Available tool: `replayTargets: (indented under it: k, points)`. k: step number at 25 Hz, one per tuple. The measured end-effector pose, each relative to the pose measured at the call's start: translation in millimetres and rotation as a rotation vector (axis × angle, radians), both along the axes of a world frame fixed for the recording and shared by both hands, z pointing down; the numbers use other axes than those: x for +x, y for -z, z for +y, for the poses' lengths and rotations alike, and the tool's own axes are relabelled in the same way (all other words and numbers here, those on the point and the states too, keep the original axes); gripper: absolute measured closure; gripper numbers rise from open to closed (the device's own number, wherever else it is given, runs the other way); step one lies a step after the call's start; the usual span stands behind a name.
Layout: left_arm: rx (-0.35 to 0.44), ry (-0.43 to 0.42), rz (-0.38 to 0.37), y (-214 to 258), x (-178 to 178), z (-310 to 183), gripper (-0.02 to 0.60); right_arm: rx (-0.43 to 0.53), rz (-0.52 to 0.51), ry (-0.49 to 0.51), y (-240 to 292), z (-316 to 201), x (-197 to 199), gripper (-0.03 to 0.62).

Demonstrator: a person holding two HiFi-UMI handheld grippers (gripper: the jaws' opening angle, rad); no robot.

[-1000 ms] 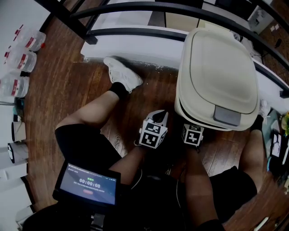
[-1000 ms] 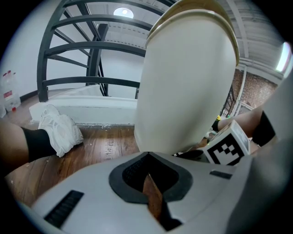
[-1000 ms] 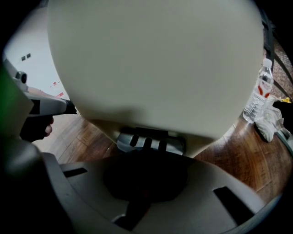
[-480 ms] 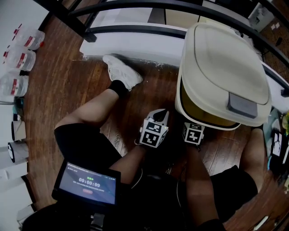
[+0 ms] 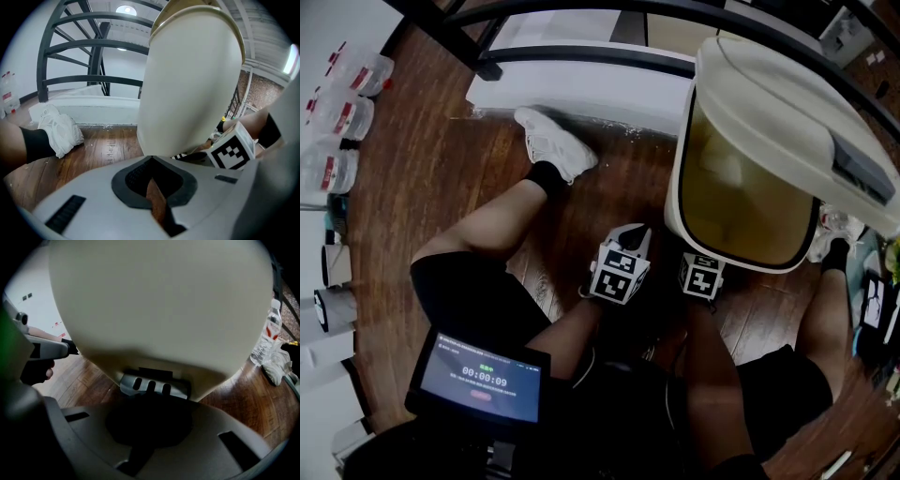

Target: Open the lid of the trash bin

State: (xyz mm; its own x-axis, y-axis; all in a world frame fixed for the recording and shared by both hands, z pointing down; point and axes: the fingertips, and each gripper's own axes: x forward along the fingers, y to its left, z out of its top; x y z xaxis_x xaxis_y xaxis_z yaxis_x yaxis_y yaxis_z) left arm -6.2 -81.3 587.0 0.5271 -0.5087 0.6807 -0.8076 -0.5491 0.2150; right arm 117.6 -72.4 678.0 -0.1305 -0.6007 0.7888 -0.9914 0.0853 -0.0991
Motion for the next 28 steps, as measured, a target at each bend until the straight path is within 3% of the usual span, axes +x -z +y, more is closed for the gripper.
replayTargets:
  k: [6, 28]
  points:
    - [-0.005, 0.002, -0.002, -0.3, -0.5, 0.5, 0.583, -0.037, -0.006, -0.023, -5.2, 4.7, 3.1, 0.589]
    - [-0.010, 0.000, 0.000, -3.4, -2.0, 2.9, 0.583, -0.005, -0.006, -0.016, -5.3, 2.2, 2.9, 0.589]
